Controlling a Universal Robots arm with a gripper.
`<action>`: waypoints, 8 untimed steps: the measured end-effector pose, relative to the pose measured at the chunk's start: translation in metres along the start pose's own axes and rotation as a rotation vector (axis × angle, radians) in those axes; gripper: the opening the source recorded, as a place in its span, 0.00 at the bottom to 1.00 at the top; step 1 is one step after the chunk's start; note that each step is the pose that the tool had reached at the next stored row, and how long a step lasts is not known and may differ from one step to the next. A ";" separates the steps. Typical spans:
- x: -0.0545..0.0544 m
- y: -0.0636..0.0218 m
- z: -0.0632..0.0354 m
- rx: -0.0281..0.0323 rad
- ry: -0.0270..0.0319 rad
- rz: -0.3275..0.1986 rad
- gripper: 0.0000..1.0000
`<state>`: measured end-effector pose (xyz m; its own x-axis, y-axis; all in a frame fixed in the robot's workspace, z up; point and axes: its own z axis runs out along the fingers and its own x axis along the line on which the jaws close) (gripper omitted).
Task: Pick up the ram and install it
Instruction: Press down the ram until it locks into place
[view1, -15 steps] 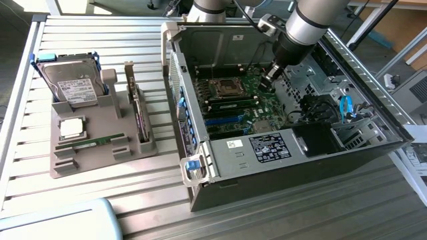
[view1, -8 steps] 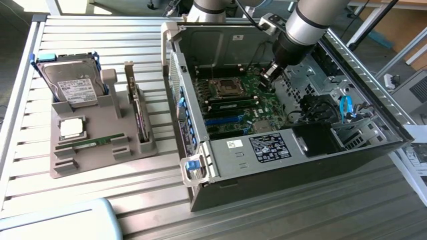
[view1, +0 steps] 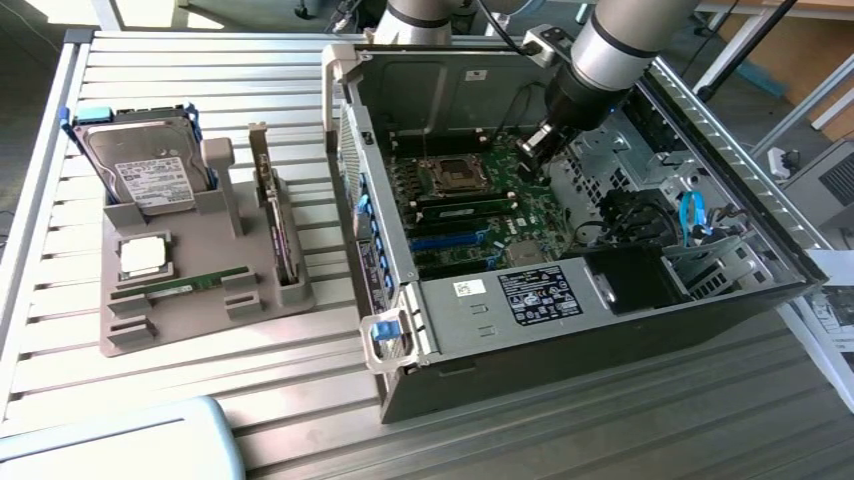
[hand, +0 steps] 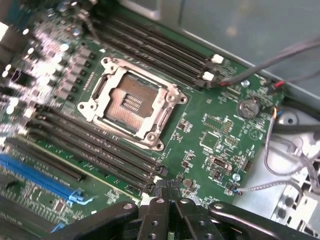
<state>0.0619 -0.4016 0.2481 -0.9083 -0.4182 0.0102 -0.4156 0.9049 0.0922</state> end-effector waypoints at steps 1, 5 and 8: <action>0.000 0.0000 0.0000 -0.0002 -0.0017 0.018 0.11; 0.000 0.0000 0.0000 -0.0011 -0.0089 0.096 0.11; 0.000 0.0000 0.0000 -0.0017 -0.0155 0.168 0.11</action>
<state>0.0618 -0.4016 0.2481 -0.9657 -0.2594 0.0103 -0.2574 0.9619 0.0922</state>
